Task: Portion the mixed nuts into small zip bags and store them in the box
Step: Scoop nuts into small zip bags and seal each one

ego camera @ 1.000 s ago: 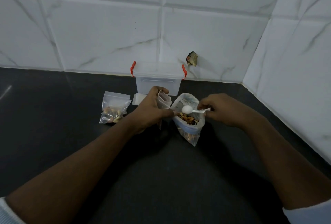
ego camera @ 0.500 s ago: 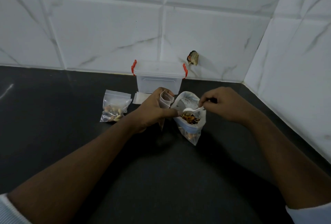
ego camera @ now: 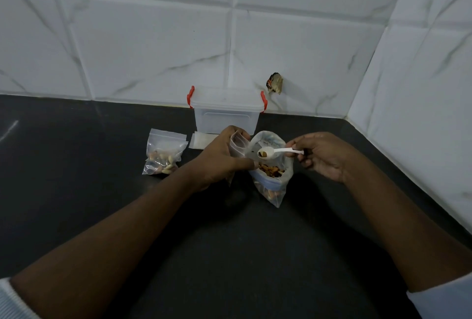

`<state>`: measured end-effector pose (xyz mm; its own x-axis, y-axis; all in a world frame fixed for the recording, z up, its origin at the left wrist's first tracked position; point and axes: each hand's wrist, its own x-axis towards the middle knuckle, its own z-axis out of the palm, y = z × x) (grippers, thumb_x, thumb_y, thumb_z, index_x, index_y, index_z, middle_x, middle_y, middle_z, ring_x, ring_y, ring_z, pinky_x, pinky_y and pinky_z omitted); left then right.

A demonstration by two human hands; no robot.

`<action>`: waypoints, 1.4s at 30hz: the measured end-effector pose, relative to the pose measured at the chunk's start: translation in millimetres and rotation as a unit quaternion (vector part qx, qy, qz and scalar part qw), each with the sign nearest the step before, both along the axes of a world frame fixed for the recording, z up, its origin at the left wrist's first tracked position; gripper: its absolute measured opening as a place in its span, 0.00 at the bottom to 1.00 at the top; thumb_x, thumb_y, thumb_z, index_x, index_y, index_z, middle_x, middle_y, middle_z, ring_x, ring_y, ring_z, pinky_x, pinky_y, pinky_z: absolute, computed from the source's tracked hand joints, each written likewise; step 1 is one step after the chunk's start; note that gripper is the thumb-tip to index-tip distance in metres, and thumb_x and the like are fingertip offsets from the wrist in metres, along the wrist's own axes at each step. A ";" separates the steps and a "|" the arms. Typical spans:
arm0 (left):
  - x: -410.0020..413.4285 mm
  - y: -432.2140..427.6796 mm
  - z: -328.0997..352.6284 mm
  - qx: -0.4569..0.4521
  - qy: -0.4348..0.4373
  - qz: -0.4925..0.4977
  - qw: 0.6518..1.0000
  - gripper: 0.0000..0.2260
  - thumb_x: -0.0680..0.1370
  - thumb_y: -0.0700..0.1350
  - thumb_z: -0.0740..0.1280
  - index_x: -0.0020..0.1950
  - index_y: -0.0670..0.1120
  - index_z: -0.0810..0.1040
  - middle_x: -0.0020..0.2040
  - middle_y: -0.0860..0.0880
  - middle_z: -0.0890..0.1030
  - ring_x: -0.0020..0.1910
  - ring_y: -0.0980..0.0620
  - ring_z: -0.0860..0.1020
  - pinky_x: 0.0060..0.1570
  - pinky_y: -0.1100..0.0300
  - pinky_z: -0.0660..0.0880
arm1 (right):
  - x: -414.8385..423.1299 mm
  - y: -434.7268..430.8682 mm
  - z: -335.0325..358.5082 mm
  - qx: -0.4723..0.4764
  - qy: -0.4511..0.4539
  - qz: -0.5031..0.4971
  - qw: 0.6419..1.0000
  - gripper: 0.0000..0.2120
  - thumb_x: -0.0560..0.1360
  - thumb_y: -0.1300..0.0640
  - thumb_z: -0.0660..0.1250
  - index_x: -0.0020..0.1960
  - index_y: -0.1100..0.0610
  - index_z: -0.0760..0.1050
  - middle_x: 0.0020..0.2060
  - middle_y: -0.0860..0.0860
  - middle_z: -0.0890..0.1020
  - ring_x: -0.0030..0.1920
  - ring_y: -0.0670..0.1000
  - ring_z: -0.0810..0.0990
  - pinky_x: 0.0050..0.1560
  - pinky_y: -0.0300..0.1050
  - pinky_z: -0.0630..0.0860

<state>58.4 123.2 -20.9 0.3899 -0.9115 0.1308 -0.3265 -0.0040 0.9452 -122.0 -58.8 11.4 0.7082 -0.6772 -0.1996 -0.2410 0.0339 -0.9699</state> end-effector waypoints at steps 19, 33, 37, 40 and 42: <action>-4.6 -1.5 -1.0 -0.016 -0.009 0.043 0.999 0.22 0.73 0.40 0.77 0.61 0.52 0.72 0.58 0.51 0.78 0.56 0.52 0.80 0.46 0.62 0.79 | 3.3 37.3 11.7 -0.414 -0.074 0.136 0.897 0.15 0.78 0.67 0.69 0.54 0.50 0.86 0.51 0.44 0.88 0.56 0.45 0.85 0.59 0.51 0.83; -4.1 1.2 2.2 0.000 0.001 0.041 0.999 0.23 0.73 0.37 0.75 0.63 0.51 0.71 0.61 0.51 0.78 0.61 0.50 0.78 0.59 0.54 0.79 | -0.6 18.8 4.9 -0.566 0.028 0.101 0.818 0.11 0.78 0.63 0.68 0.56 0.54 0.86 0.49 0.47 0.86 0.48 0.43 0.82 0.49 0.42 0.81; -3.6 1.8 2.9 0.004 0.000 0.044 0.999 0.23 0.73 0.37 0.75 0.64 0.51 0.71 0.61 0.50 0.78 0.61 0.50 0.78 0.61 0.51 0.79 | 5.9 22.9 4.8 -0.575 0.099 0.164 0.796 0.12 0.78 0.62 0.67 0.57 0.54 0.86 0.51 0.48 0.85 0.46 0.43 0.80 0.46 0.36 0.75; -4.1 1.2 3.0 0.003 -0.004 0.045 0.999 0.23 0.73 0.37 0.75 0.63 0.52 0.72 0.60 0.51 0.78 0.60 0.50 0.78 0.60 0.51 0.79 | -0.9 17.0 12.3 -0.551 0.136 0.159 0.808 0.11 0.78 0.61 0.67 0.54 0.52 0.86 0.46 0.45 0.85 0.42 0.43 0.80 0.43 0.39 0.76; -4.2 0.9 2.9 0.005 -0.002 0.044 0.999 0.23 0.73 0.37 0.75 0.62 0.52 0.72 0.60 0.51 0.78 0.60 0.50 0.78 0.60 0.52 0.80 | -4.9 16.8 17.2 -0.547 0.149 0.151 0.810 0.11 0.78 0.61 0.66 0.51 0.51 0.86 0.40 0.41 0.83 0.39 0.43 0.80 0.39 0.39 0.74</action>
<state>54.2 124.2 -18.0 0.4677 -0.8750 0.1246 -0.3287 -0.0413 0.9435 -126.9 -42.0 28.6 0.9049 -0.3697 0.2109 -0.3076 -0.9105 -0.2764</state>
